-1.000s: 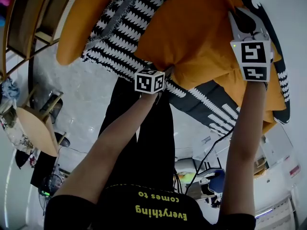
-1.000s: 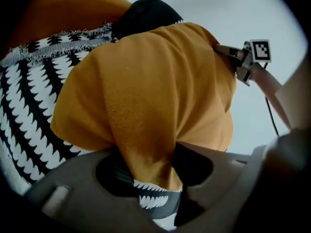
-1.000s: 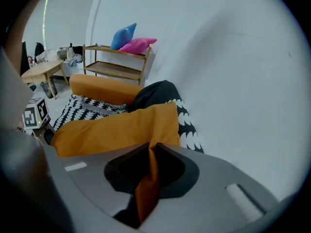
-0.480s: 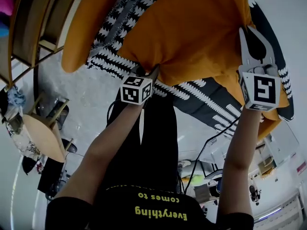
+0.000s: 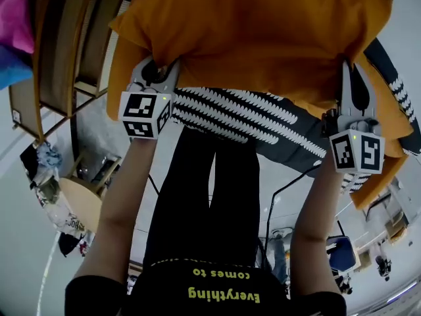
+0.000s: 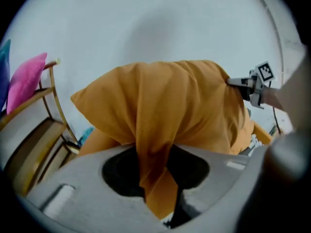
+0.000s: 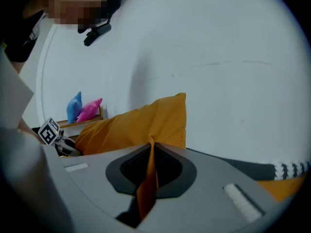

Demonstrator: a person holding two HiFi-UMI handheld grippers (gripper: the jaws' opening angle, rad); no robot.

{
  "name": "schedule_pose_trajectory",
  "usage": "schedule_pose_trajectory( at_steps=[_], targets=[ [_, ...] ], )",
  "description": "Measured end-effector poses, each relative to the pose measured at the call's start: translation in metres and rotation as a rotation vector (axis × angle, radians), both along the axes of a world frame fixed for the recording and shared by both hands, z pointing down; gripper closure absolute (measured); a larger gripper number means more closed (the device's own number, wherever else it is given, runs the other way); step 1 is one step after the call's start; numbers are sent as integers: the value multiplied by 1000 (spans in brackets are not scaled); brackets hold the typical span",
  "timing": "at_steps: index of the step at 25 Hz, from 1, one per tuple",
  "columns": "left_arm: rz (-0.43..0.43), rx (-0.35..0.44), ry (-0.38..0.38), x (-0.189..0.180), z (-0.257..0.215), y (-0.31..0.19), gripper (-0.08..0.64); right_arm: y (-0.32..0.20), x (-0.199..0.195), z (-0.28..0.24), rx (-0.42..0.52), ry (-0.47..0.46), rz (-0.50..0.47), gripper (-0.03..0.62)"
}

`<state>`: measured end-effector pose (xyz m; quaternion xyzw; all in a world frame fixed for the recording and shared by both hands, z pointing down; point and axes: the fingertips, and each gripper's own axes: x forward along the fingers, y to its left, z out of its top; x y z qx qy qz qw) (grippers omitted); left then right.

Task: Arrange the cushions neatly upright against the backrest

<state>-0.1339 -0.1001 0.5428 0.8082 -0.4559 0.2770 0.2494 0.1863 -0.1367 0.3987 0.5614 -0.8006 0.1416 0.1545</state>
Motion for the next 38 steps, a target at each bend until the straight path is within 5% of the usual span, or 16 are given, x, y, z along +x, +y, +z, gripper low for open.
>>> schedule_pose_trajectory(
  at_steps=[3, 11, 19, 22, 26, 30, 35, 38],
  targets=[
    [45, 129, -69, -10, -24, -38, 430, 15, 7, 19, -21, -76, 75, 569],
    [163, 260, -166, -2, -35, -80, 431, 38, 19, 64, -54, -193, 258, 569],
    [206, 343, -118, 26, -41, -102, 428, 32, 44, 49, 72, -158, 358, 568],
    [215, 284, -137, 29, -9, -110, 383, 33, 54, 86, -7, -114, 373, 562],
    [232, 52, -137, 26, 86, -99, 289, 55, 61, 171, -247, -23, 391, 523],
    [257, 101, -157, 27, 88, -110, 256, 54, 65, 184, -248, -13, 385, 492],
    [244, 73, -160, 27, 88, -114, 235, 51, 66, 193, -296, -39, 403, 467],
    [168, 72, -83, 22, 74, -115, 233, 45, 66, 194, -324, -89, 429, 462]
  ],
)
